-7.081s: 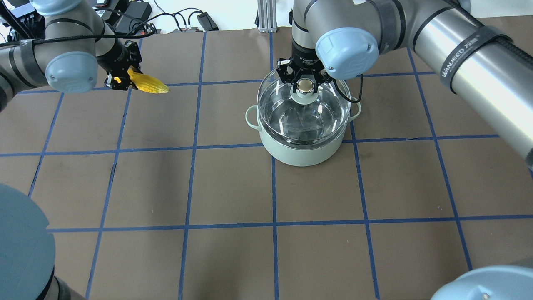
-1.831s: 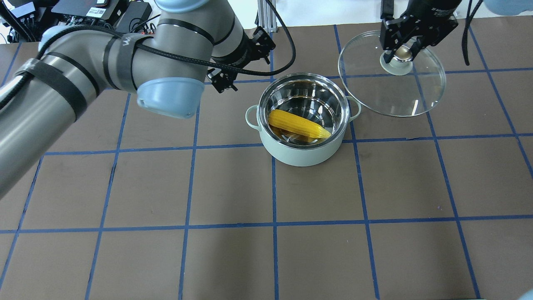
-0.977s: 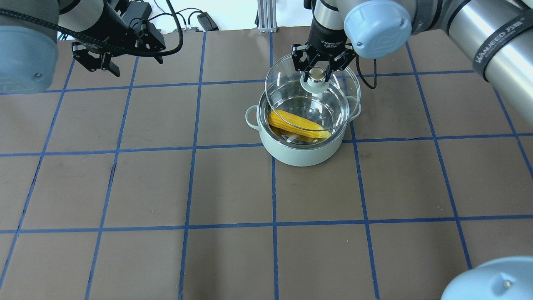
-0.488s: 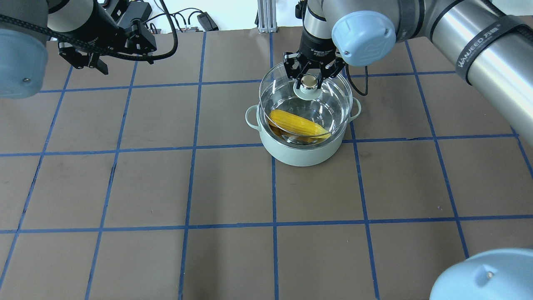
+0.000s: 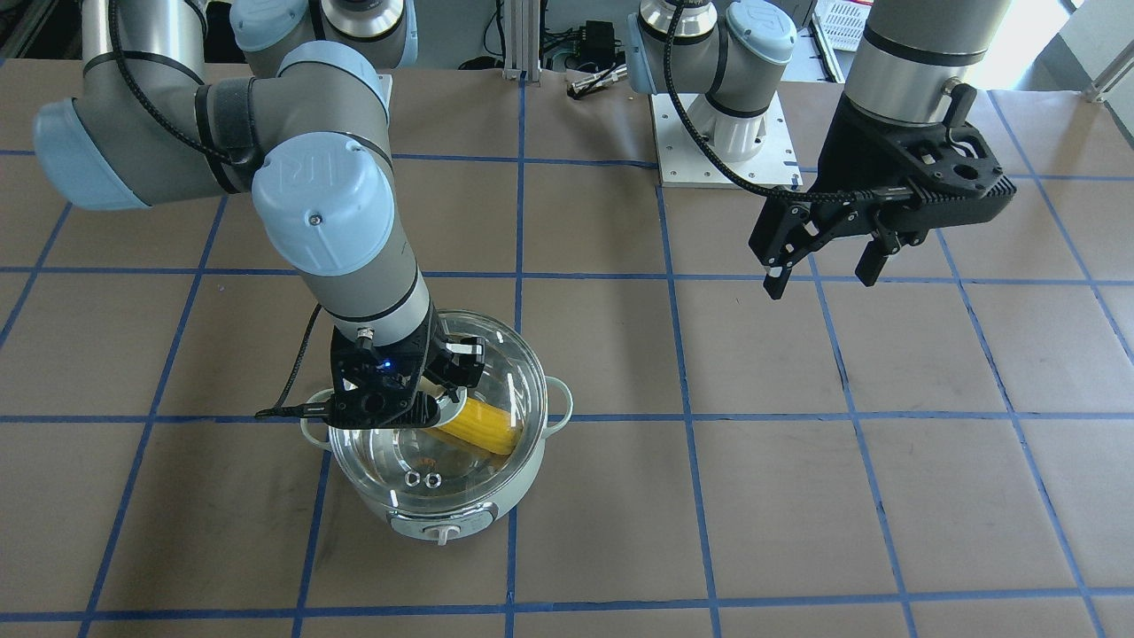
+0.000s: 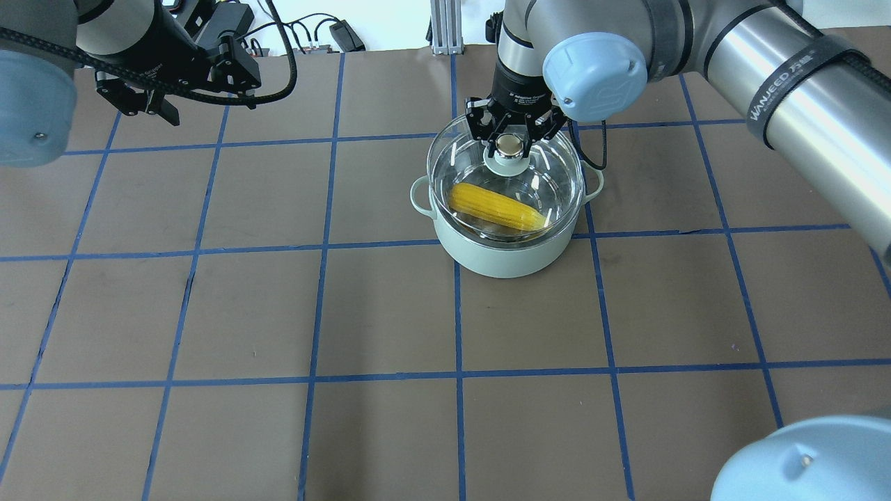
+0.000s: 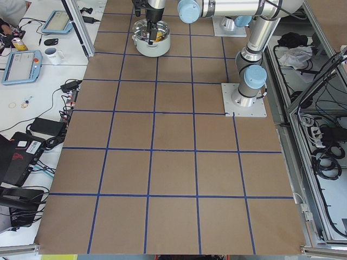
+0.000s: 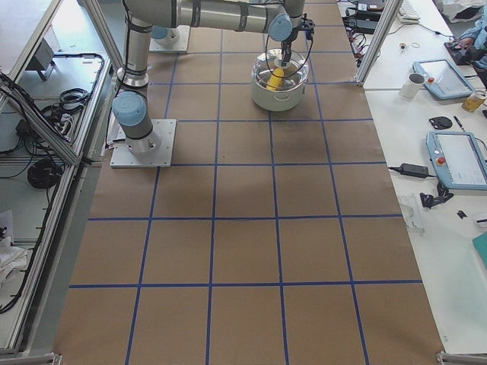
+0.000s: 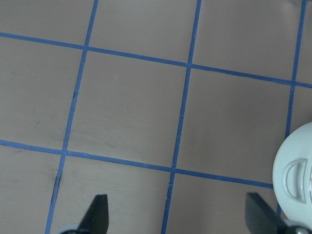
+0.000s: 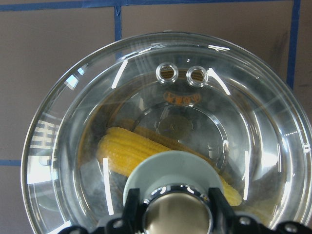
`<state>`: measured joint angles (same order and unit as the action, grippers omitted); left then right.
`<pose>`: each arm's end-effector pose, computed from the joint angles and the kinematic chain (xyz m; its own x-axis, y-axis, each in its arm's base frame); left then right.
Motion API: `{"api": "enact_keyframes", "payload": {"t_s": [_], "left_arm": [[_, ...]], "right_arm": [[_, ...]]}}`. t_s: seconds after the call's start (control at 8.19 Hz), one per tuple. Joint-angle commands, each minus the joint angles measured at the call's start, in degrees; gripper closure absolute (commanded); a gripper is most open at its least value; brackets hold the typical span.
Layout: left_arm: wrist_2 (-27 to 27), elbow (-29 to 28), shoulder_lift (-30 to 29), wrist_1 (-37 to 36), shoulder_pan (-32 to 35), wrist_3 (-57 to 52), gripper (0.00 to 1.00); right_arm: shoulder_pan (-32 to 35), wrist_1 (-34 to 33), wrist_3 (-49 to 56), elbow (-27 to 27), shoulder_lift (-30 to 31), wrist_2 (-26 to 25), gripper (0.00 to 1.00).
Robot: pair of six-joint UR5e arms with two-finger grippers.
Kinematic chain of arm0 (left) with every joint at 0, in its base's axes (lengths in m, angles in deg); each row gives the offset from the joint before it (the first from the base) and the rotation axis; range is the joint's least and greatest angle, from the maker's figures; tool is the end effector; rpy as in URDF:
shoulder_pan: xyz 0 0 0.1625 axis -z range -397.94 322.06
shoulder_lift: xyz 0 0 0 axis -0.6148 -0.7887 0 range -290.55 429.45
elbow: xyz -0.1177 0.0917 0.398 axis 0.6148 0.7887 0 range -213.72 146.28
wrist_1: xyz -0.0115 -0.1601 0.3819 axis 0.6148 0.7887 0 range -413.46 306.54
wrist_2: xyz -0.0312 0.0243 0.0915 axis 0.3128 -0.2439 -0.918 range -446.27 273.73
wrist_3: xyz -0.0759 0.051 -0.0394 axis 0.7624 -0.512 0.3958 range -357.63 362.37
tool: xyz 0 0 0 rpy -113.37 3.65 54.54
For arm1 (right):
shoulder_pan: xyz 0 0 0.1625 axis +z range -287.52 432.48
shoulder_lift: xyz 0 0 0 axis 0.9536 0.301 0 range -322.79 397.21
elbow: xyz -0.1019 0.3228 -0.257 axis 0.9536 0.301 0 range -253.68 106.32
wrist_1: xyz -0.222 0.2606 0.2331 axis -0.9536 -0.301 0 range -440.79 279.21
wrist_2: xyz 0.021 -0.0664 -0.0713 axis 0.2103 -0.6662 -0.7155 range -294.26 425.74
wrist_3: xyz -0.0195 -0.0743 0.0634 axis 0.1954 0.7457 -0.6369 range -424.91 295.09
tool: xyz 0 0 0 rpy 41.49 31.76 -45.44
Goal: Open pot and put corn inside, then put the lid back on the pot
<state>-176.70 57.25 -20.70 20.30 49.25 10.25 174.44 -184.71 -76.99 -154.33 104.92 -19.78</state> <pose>-0.1072 -0.5213 0.5098 -0.9827 -0.1828 0.0288 -0.1840 0.9481 -0.2593 0.2716 -0.6015 0.3704 -0.9968 0.0014 -0.0799 0.0014 1.0000 -0.0005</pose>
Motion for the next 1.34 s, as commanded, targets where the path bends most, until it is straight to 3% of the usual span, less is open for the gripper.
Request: {"api": "enact_keyframes", "payload": {"t_s": [0.0,1.22], "left_arm": [[-0.2,0.1,0.0,0.4,0.0,-1.1,0.00],[-0.2,0.1,-0.6,3.3,0.0,-1.5,0.00]], "right_arm": [[0.3,-0.1,0.2,-0.9,-0.1,0.0,0.83],[0.2,-0.1,0.1,-2.4,0.2,-0.9,0.80]]}}
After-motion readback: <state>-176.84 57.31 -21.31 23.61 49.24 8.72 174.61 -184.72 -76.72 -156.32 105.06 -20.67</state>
